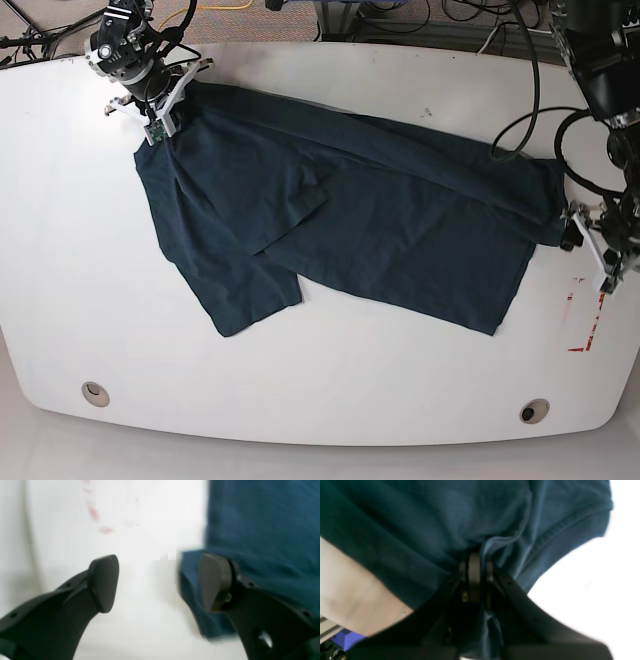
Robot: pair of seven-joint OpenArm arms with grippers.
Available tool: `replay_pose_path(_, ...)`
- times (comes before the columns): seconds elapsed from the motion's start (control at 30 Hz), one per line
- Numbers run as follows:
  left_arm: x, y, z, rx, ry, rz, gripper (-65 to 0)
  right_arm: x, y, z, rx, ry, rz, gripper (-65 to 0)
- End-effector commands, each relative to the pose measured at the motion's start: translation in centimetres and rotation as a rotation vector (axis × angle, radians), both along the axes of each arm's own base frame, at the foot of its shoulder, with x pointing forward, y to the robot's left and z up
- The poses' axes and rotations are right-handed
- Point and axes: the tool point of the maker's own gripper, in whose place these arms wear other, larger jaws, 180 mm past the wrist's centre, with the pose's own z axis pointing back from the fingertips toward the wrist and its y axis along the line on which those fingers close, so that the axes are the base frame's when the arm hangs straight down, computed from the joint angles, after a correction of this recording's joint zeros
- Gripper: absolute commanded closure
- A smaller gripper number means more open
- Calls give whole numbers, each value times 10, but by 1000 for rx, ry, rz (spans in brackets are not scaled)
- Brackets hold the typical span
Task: Fold the T-shirt properly
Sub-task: 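Pull the left gripper's held corner back away from the right gripper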
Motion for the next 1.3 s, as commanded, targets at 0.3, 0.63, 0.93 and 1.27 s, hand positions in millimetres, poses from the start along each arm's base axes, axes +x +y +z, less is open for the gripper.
replay_pose_path(0.3, -53, -15, -32, -7, 81, -12, -465, 12, 1, 10, 8, -50, 4, 0)
replay_pose_path(0.63, -70, -33, -60, -31, 112, -9, -465, 18, 1, 13, 10, -64, 4, 0)
replay_pose_path(0.93, -78, -34, -87, -54, 161, 17, -464, 18, 1, 12, 10, -65, 3, 0)
replay_pose_path(1.27, -76, -32, -102, -95, 184, 39, -237, 17, -1, 11, 8, -60, 4, 0)
